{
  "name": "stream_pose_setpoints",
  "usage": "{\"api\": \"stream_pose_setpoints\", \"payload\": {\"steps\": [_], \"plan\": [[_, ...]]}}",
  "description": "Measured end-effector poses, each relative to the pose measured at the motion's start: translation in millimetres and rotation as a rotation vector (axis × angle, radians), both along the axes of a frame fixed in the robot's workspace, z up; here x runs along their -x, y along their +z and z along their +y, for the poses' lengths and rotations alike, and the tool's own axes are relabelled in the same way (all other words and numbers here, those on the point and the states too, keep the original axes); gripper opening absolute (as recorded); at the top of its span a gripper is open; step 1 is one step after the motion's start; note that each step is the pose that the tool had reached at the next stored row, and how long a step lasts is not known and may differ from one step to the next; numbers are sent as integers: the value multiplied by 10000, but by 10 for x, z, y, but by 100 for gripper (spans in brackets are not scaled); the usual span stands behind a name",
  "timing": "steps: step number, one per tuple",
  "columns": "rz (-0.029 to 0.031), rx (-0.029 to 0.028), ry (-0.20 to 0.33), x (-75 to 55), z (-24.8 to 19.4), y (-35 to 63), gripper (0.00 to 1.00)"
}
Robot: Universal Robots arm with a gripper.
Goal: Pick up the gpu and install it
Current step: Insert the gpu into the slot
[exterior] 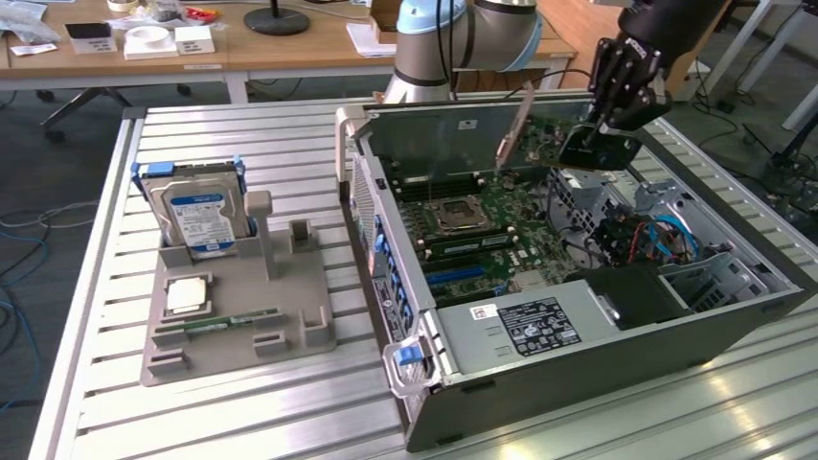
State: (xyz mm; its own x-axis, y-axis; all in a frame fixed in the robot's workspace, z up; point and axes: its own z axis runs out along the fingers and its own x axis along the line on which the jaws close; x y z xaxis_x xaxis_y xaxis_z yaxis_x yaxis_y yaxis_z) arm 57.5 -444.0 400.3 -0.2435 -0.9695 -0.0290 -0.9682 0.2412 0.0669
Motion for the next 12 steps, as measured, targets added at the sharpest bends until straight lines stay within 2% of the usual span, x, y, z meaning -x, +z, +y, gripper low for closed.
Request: {"api": "stream_pose_setpoints", "payload": {"steps": [12], "plan": [[-5, 1, 1478, 0, 0, -2, 27]]}}
